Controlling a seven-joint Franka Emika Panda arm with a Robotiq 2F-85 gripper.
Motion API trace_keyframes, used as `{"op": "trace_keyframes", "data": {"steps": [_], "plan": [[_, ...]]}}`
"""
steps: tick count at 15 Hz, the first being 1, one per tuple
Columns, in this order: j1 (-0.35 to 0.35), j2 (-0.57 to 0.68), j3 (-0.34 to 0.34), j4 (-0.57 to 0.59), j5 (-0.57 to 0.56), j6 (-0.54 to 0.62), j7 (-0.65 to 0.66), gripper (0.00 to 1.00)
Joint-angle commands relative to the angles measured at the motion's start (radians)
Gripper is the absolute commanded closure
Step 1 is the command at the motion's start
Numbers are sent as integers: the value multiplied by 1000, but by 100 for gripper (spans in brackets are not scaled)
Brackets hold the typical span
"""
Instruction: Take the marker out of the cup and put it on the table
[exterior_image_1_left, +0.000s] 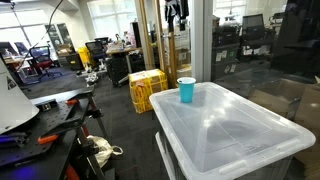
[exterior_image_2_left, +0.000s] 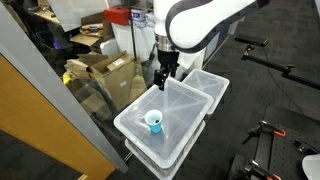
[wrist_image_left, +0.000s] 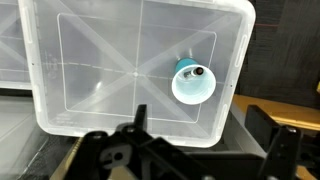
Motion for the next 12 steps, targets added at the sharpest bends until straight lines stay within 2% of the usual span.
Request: {"op": "trace_keyframes", "data": {"steps": [1, 7, 12], "plan": [[-1, 29, 21, 2, 70, 70, -14, 0], [-10, 85, 38, 32, 199, 95, -5, 0], [-16, 148, 30, 105, 224, 49, 4, 0]]}}
